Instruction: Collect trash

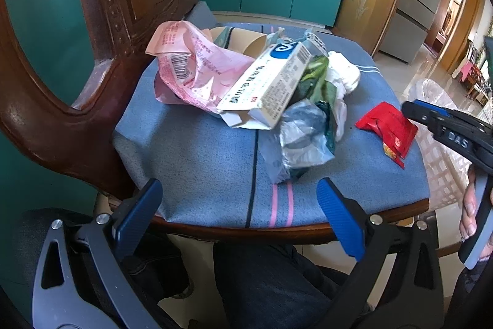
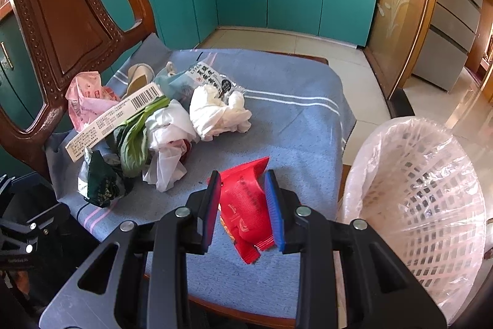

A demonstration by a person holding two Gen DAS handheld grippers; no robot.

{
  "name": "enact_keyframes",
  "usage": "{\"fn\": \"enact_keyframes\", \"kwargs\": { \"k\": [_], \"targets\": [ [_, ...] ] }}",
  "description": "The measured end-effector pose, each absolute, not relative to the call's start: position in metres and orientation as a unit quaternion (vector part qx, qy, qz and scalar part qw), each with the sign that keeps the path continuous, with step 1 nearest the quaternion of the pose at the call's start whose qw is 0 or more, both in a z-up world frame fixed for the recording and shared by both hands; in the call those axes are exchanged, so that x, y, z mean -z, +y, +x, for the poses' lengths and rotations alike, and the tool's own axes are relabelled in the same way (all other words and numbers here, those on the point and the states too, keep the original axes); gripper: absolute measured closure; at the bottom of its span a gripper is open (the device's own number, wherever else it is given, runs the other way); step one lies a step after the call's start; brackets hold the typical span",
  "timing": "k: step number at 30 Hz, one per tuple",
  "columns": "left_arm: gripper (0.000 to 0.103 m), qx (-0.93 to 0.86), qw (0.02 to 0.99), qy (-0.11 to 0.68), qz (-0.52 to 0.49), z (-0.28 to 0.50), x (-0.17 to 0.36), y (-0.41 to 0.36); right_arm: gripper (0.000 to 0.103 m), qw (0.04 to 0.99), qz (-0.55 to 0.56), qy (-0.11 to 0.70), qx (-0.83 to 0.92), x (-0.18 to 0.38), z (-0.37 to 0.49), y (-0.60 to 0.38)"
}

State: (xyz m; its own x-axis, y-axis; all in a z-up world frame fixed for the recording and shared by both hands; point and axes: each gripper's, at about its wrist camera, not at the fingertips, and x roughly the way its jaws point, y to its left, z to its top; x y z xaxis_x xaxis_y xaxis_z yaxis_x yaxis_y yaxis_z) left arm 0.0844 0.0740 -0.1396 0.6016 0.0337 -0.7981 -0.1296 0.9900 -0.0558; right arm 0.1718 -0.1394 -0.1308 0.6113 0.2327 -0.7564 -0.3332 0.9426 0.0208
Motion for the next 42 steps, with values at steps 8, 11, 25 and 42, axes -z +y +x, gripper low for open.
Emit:
{"fn": "enact_keyframes", "kwargs": {
  "k": [8, 11, 25, 42],
  "targets": [
    [0.013, -0.053, 0.899, 0.425, -0.086, 0.086, 0.135, 0.094, 0.072, 0.895, -0.063, 0.413, -0.154, 0.132, 0.17, -0.14],
    [0.013, -0.051, 0.898, 0.426, -0.093, 0.089, 0.136, 0.098, 0.072, 0.894, -0.06, 0.415, -0.156, 0.133, 0.17, -0.14],
    [0.038, 0.044, 0.876, 0.47, -0.096, 0.145, 0.172, 0.052, 0.072, 0.89, -0.054, 0.428, -0.15, 0.141, 0.175, -0.14],
    [0.056, 0.047, 0.891, 0.445, -0.075, 0.113, 0.155, 0.053, 0.035, 0.861, -0.157, 0.46, -0.151, 0.181, 0.193, -0.113]
  ]
}}
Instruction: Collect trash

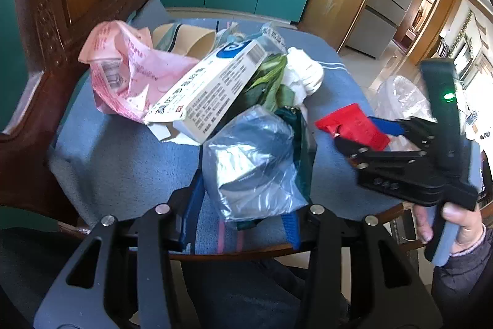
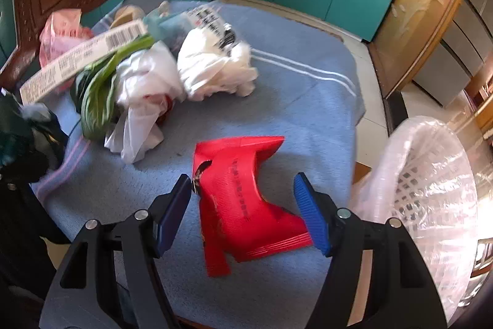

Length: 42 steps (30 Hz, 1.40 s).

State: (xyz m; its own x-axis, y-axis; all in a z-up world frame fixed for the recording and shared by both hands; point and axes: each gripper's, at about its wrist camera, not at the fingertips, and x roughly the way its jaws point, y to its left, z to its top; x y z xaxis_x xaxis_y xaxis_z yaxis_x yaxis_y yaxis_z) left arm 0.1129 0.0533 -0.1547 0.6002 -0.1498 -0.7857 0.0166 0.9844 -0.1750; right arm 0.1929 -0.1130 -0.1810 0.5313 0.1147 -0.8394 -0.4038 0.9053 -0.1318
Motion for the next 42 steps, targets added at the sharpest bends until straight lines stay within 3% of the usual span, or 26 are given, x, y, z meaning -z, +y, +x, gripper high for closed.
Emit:
{"fn": "enact_keyframes", "kwargs": {
  "k": [4, 6, 9, 42],
  "targets": [
    [0.056, 0.034, 0.898, 0.433, -0.075, 0.11, 0.148, 0.053, 0.038, 0.859, -0.163, 0.457, -0.162, 0.182, 0.191, -0.107],
    [0.056, 0.033, 0.9, 0.428, -0.078, 0.109, 0.144, 0.055, 0.057, 0.858, -0.163, 0.458, -0.167, 0.181, 0.189, -0.105],
    [0.056, 0.029, 0.905, 0.417, -0.077, 0.101, 0.138, 0.053, 0.066, 0.857, -0.162, 0.458, -0.173, 0.179, 0.184, -0.105],
    [0.056, 0.017, 0.929, 0.367, -0.046, 0.087, 0.111, 0.042, 0.066, 0.891, -0.087, 0.419, -0.154, 0.134, 0.168, -0.142]
  ]
}}
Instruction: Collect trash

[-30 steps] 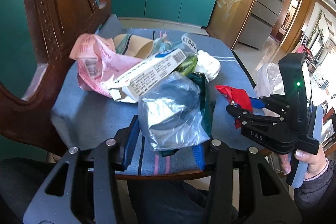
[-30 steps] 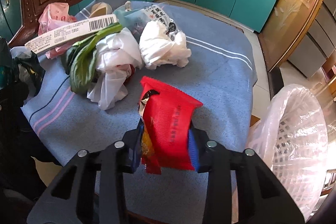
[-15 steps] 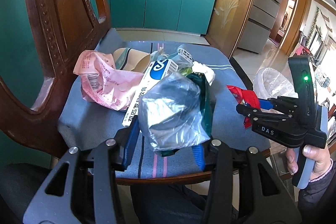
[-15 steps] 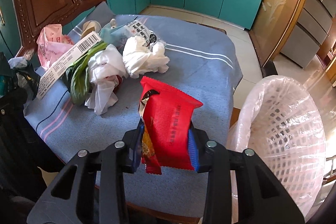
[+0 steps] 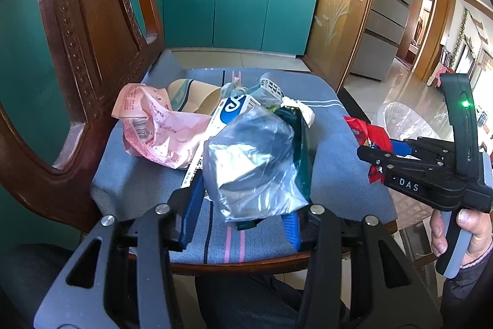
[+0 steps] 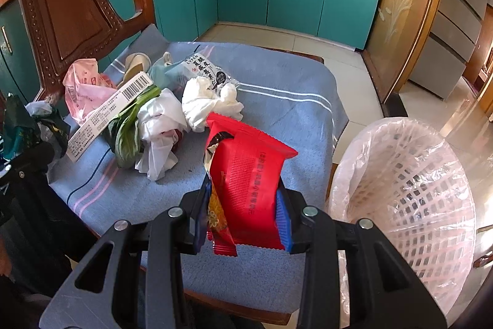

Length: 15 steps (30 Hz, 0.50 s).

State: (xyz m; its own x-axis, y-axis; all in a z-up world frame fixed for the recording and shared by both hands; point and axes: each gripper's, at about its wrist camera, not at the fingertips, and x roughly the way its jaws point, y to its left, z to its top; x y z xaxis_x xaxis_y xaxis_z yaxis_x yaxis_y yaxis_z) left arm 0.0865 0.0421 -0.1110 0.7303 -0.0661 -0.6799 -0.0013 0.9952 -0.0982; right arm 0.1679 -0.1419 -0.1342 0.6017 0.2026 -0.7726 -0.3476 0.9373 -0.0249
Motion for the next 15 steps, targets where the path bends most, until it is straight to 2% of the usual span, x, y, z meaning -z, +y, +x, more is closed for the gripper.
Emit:
{"fn": "enact_keyframes", "kwargs": {
  "k": [15],
  "targets": [
    [0.056, 0.014, 0.931, 0.363, -0.047, 0.0829, 0.1062, 0.0433, 0.066, 0.891, -0.076, 0.415, -0.165, 0.1332, 0.1636, -0.1413]
  ]
}}
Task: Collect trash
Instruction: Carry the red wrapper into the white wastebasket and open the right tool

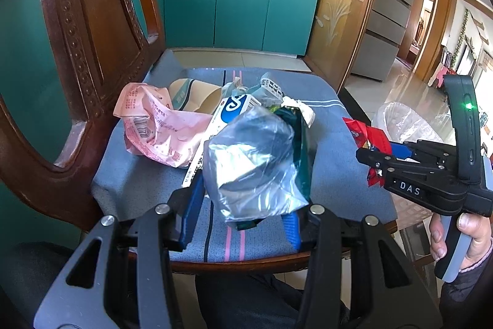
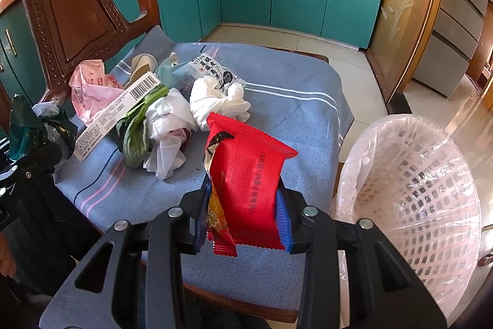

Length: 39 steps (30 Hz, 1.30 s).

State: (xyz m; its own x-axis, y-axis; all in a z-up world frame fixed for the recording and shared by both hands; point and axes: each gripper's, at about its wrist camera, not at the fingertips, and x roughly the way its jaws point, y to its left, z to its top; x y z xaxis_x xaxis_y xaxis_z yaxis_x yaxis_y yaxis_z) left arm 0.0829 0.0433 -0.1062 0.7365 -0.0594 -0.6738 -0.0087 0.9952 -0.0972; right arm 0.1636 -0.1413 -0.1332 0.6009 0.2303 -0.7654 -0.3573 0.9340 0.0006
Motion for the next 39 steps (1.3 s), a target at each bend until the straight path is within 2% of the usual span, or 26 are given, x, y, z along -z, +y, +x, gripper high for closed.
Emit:
{"fn": "enact_keyframes", "kwargs": {
  "k": [14, 20, 29, 31, 32, 33, 34, 36, 39],
  "targets": [
    [0.056, 0.066, 0.935, 0.341, -0.065, 0.101, 0.069, 0.024, 0.066, 0.933, -0.013, 0.33, -0.144, 0.07, 0.139, -0.206],
    [0.056, 0.161, 0.924, 0.343, -0.047, 0.135, 0.065, -0.039, 0.066, 0.944, 0.004, 0.322, -0.067, 0.067, 0.131, -0.266],
    [0.055, 0.303, 0.868, 0.394, -0.016, 0.183, 0.095, -0.153, 0.066, 0.935, 0.055, 0.348, 0.043, 0.085, 0.112, -0.357],
    [0.043, 0.324, 0.857, 0.401, -0.011, 0.191, 0.1, -0.172, 0.066, 0.932, 0.064, 0.353, 0.053, 0.089, 0.111, -0.366],
    [0.028, 0.328, 0.855, 0.402, -0.011, 0.192, 0.102, -0.175, 0.065, 0.93, 0.066, 0.358, 0.056, 0.092, 0.112, -0.369],
    [0.023, 0.33, 0.855, 0.399, -0.014, 0.193, 0.103, -0.178, 0.064, 0.928, 0.067, 0.361, 0.058, 0.094, 0.114, -0.368],
    [0.02, 0.33, 0.856, 0.398, -0.015, 0.194, 0.103, -0.178, 0.063, 0.927, 0.068, 0.365, 0.059, 0.096, 0.116, -0.368],
    [0.015, 0.316, 0.861, 0.398, -0.01, 0.192, 0.105, -0.174, 0.051, 0.923, 0.07, 0.375, 0.058, 0.101, 0.122, -0.367],
    [0.015, 0.242, 0.888, 0.39, 0.011, 0.183, 0.103, -0.152, 0.036, 0.919, 0.08, 0.383, 0.052, 0.107, 0.132, -0.364]
  ]
}}
